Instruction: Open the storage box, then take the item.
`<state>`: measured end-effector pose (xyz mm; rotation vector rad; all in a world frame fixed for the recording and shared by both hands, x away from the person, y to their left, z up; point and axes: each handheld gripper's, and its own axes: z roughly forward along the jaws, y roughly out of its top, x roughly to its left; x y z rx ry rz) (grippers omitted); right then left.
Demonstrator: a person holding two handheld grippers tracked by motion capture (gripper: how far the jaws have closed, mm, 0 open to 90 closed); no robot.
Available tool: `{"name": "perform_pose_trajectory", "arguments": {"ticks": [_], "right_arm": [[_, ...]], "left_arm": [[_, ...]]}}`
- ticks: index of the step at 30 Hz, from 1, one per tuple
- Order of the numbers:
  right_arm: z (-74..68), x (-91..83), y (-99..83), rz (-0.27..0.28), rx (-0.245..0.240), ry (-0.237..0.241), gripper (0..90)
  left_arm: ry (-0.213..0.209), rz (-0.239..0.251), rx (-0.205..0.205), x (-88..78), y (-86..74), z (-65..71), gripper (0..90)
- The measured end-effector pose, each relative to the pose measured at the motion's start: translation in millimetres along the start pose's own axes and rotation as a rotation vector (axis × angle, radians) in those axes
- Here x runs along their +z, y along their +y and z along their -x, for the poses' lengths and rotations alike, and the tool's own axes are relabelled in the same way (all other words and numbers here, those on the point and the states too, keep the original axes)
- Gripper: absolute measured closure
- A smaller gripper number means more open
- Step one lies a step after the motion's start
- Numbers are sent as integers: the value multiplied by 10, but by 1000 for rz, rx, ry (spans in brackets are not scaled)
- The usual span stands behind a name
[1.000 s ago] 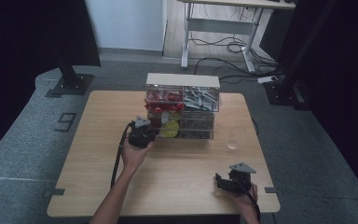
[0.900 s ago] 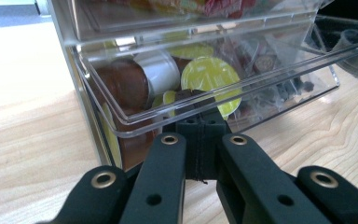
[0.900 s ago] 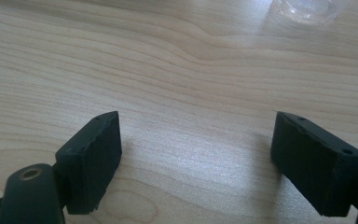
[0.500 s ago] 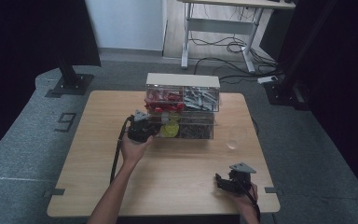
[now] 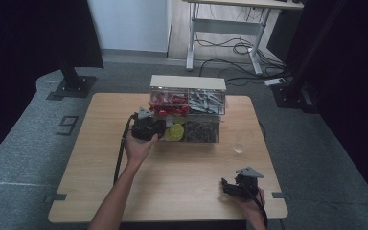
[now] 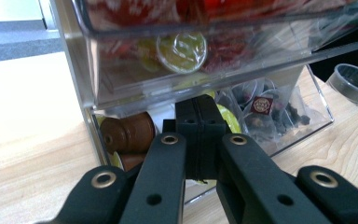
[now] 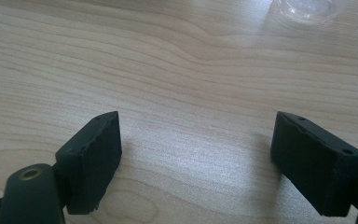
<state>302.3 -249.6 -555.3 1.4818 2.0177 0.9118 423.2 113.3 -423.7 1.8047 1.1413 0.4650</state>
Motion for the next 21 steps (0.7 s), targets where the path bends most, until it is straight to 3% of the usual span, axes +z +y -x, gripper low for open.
{"name": "perform_pose_trajectory", "arguments": {"ticks": [21], "right_arm": [[6,2,3,2,4,-4,183]], "left_arm": [[-6,-5,-3,19,45,9,896]]}}
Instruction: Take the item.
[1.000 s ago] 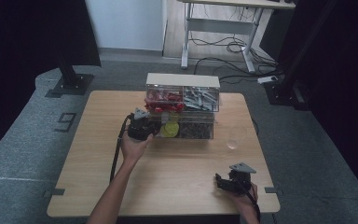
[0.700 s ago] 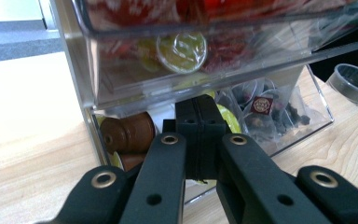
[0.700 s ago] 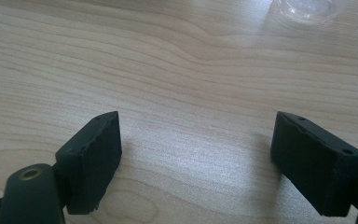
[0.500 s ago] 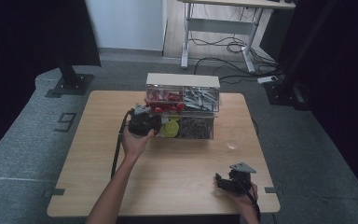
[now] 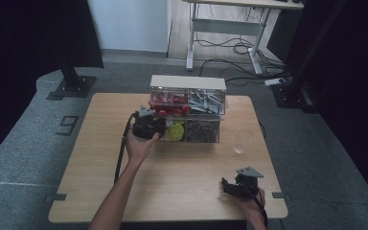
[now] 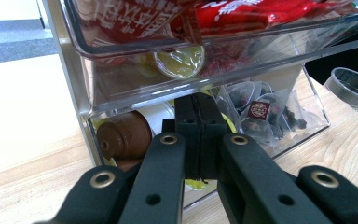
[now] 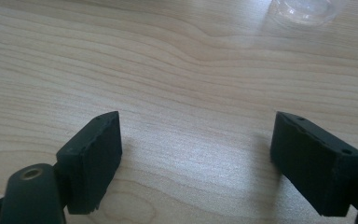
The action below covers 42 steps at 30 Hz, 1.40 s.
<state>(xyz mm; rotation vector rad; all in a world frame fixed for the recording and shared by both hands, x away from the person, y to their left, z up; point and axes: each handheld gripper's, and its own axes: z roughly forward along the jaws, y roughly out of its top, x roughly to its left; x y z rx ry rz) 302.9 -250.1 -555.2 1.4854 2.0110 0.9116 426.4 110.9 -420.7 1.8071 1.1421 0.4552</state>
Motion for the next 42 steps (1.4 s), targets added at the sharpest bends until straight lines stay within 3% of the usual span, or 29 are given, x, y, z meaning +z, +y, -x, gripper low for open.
{"name": "perform_pose_trajectory", "arguments": {"ticks": [6,9,15,21,28,42], "right_arm": [[2,-7,1,15,9,-2,251],[-24,-35,9,56,12,17,300],[-67,-86,79,83,17,67,321],[-103,-149,242,148,34,98,358],[-142,-134,372,174,17,112,378],[-240,-106,674,231,32,153,415]], "left_arm": [[2,-3,9,1,2,2,895],[-1,-4,12,16,-1,2,898],[-5,-7,14,62,-5,14,899],[-5,-12,19,76,6,28,899],[0,-18,25,73,12,32,899],[-16,-16,28,41,26,35,897]]}}
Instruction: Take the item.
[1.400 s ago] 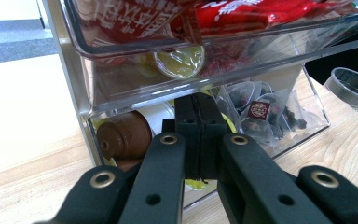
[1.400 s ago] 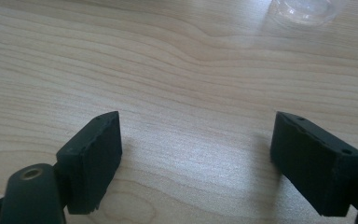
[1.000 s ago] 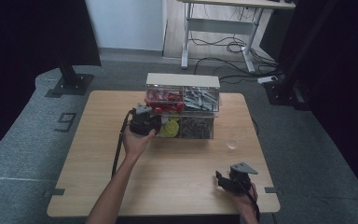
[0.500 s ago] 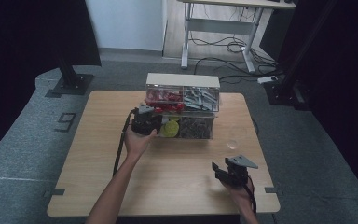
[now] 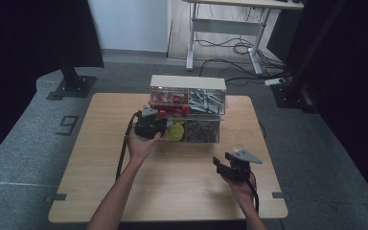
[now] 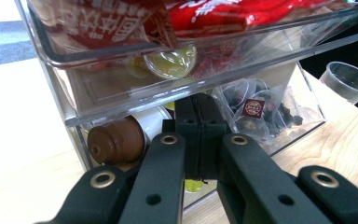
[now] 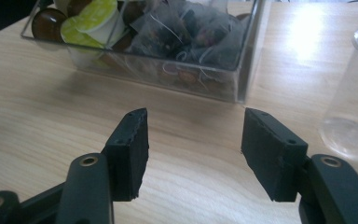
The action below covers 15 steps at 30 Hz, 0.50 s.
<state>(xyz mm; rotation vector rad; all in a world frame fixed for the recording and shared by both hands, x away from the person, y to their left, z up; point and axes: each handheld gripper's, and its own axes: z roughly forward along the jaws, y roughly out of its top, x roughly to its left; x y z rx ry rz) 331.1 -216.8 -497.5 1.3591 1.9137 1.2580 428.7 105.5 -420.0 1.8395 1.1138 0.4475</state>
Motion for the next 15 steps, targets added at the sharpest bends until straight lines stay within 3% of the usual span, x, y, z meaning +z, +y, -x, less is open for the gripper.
{"name": "perform_pose_trajectory", "arguments": {"ticks": [11,15], "right_arm": [[-46,106,152,13,-20,13,463],[-62,164,194,22,-23,21,485]], "left_arm": [[-1,-2,-2,12,-1,-5,898],[-22,0,-21,11,4,-9,897]]}}
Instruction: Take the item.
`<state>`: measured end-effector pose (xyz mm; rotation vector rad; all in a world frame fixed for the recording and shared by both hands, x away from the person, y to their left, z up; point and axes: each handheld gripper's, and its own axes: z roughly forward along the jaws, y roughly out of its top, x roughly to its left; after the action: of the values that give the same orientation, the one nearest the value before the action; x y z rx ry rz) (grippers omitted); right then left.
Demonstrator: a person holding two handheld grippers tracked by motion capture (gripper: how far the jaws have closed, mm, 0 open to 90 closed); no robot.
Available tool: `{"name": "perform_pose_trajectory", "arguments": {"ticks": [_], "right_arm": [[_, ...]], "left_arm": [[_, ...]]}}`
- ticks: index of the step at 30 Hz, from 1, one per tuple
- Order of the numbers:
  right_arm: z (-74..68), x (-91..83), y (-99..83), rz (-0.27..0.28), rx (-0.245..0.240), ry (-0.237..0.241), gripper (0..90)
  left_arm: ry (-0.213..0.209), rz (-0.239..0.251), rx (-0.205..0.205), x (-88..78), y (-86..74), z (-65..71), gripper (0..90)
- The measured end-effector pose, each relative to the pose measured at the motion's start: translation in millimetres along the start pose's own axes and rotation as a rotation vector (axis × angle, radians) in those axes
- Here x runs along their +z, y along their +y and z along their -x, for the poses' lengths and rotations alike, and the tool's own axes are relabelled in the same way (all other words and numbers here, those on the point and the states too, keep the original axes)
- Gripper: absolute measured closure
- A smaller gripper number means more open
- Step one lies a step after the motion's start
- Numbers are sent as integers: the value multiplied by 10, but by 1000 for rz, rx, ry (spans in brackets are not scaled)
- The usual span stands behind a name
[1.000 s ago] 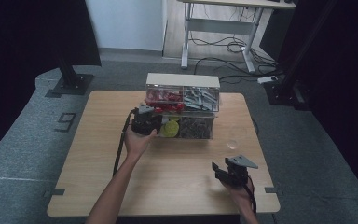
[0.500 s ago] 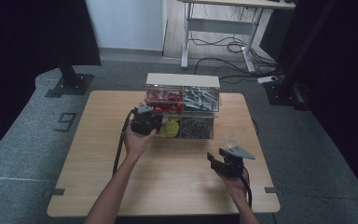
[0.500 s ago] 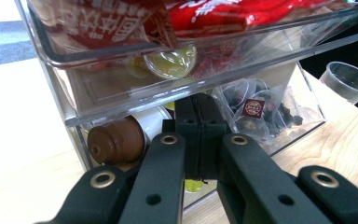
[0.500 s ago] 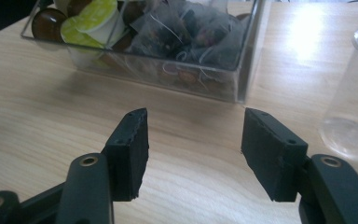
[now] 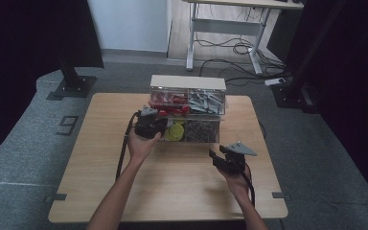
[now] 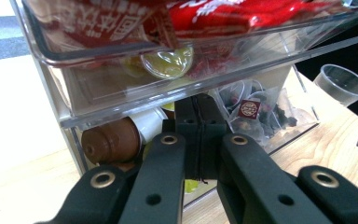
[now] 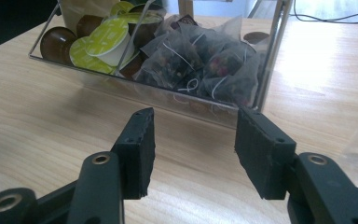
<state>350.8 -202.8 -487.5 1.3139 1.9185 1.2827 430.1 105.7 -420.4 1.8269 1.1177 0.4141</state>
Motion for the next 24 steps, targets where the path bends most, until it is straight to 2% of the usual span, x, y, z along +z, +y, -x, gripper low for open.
{"name": "perform_pose_trajectory", "arguments": {"ticks": [7,18,24], "right_arm": [[-3,58,49,4,-4,5,506],[-50,164,207,19,-28,8,505],[-109,291,296,5,-58,10,496]], "left_arm": [[16,-7,19,9,8,20,898],[14,-8,16,11,9,17,898],[13,-5,17,8,8,25,896]]}}
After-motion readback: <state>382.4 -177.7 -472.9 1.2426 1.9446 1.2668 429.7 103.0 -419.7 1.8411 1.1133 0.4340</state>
